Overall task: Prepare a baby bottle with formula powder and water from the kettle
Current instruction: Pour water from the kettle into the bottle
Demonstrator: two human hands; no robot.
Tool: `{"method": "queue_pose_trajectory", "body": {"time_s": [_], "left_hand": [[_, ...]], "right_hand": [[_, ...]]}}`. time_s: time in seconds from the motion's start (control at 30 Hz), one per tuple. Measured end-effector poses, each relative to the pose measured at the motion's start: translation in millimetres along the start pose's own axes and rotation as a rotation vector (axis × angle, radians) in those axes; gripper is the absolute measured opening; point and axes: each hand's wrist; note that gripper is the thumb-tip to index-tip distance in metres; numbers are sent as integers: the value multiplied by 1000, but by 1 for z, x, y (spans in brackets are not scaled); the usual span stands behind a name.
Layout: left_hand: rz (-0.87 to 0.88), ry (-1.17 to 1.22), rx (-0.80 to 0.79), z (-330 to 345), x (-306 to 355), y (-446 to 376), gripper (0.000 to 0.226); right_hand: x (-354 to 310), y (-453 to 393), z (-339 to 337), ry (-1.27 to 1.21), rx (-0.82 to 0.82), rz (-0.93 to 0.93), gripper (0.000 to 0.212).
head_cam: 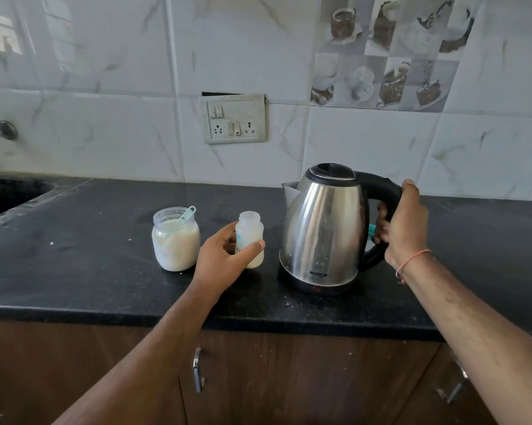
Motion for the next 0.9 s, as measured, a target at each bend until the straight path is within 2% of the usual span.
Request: {"method": "queue_pose_trajectory", "body": {"time_s": [0.1,0.2,0.27,0.33,0.47,0.57,0.8,0.9], "left_hand": [[-2,-7,-4,-1,-1,0,51],[4,-16,-5,-1,0,0,72],[12,-18,-6,-1,0,-1,77],[8,-23,-12,-1,0,-1,74],[8,-29,-24,0,1,-1,48],[14,-25,-20,-1,0,-1,55],[25,-37,-23,-1,-2,-2,51],[33,-60,-35,-1,-3,-4,60]], "right_hand": [[3,-3,7,-3,-5,2,69],[7,-7,14,6,-8,3,68],[9,-9,19,2,-4,1,65],[12,-11,24,3,-1,2,61],[19,-17,32,7,-9,6,60],[22,-21,39,1,-3,0,59],[29,-31,53,-6,-21,5,60],[32,-36,57,-3,-24,8,60]]}}
Point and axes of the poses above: each hand's wrist, its own y-axis away from the middle knuckle, its own z-axis out of the palm, x = y × z, and after that the axes turned 11 degrees about -y, right-handed
